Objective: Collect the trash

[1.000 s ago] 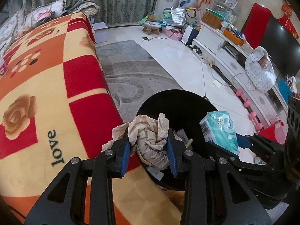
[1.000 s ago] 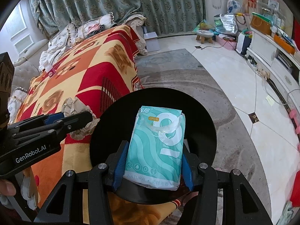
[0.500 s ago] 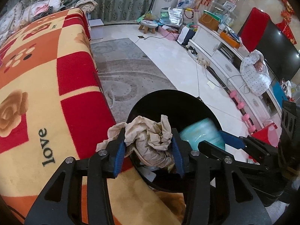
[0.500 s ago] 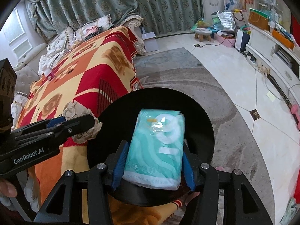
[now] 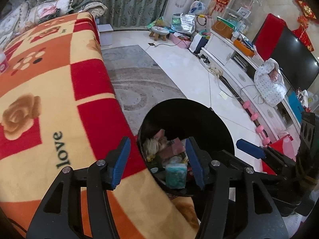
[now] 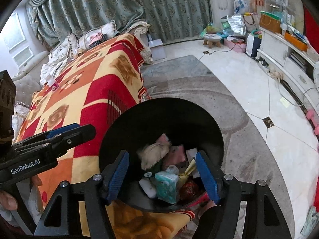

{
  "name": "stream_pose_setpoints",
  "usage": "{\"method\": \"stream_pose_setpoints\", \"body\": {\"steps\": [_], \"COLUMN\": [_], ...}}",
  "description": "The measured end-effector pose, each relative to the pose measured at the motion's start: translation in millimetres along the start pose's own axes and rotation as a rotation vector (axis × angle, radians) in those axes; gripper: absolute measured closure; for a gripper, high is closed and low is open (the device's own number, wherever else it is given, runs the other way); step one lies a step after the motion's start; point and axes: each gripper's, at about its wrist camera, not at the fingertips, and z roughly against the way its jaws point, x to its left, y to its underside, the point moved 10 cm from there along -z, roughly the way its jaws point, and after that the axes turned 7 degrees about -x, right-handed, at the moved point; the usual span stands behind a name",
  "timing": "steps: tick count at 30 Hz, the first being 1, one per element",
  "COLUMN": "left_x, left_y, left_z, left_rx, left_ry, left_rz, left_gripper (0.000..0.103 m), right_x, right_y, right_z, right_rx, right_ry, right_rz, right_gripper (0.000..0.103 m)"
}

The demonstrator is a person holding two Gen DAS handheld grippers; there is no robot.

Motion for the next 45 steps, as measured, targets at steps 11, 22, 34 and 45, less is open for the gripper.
{"method": "stream_pose_setpoints", "body": {"steps": [11,22,34,45], "left_x": [16,19,32,29], "left_y": [4,1,-9,-9], "left_z": [54,111,156,165], "left_rx": [-0.106,-0.237,-0.344,-0.37], "left_ry": [-0.121,-0.142,-0.181,-0.183], "left_rz": [-0.041,-0.064,-0.049,-0.058], "left_gripper": [0.047,0.047,0.047,0.047], "right_x": [24,49,71,81], "right_y": [-2,-11,-32,-34], "right_z": [25,60,108,117], "right_rx": [-0.062,-0.147,-0.297,-0.337], "right_ry": [0.017,0.066,0.1,0.115], "right_rz": [0.018,0.074,0.101,0.134], "right_gripper": [0.036,0.036,0.027,0.026]}}
